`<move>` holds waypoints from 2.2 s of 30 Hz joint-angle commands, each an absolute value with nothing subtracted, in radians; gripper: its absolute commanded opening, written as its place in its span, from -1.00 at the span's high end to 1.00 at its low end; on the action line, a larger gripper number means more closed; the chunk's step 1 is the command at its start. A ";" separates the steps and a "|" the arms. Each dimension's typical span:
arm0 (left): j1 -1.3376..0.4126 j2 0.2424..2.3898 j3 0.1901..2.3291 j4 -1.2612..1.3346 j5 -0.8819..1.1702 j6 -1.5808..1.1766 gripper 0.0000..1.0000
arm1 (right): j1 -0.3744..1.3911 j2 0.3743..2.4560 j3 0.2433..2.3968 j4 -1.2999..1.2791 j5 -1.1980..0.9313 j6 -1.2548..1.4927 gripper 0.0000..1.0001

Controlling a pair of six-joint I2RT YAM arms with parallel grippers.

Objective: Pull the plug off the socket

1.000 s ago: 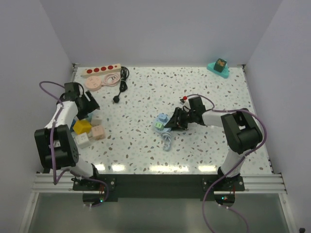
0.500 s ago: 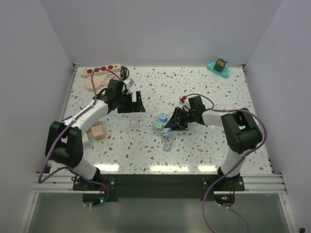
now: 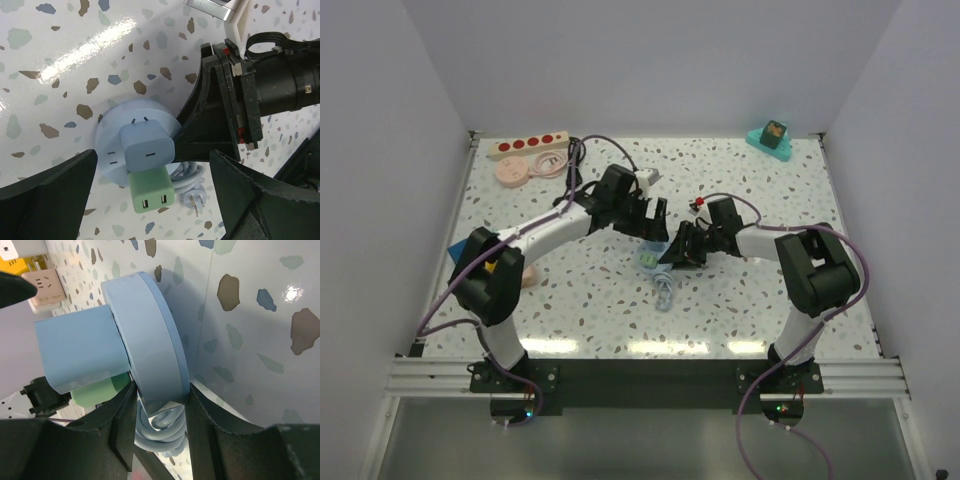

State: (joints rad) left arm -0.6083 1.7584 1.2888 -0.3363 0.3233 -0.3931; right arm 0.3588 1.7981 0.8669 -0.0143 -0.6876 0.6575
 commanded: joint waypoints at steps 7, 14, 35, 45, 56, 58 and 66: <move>-0.661 1.920 1.456 -0.426 0.161 -0.308 -0.82 | 0.376 1.841 0.834 -0.121 -0.560 0.609 1.00; -0.664 1.937 1.462 -0.456 0.210 -0.276 0.31 | 0.376 1.853 0.838 -0.120 -0.545 0.620 1.00; -0.416 1.792 1.565 -0.683 0.353 -0.287 1.00 | 0.368 2.094 0.871 -0.247 -0.272 0.652 1.00; -0.244 1.717 1.528 -0.749 0.166 -0.310 1.00 | 0.368 2.094 0.876 -0.264 -0.271 0.632 1.00; 0.060 1.646 1.206 -0.641 0.071 -0.298 0.75 | 0.368 2.045 0.880 -0.261 -0.334 0.604 1.00; 0.066 1.623 1.174 -0.621 0.061 -0.311 0.32 | 0.370 2.031 0.884 -0.264 -0.341 0.598 1.00; 0.043 1.514 1.132 -0.569 0.151 -0.345 -0.99 | 0.370 2.014 0.890 -0.270 -0.367 0.594 1.00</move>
State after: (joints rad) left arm 0.0605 1.5978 1.1378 -0.6518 0.0906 -0.3325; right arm 0.3836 1.9423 0.9665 -0.0048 -0.7010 0.7280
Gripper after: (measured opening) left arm 0.948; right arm 0.409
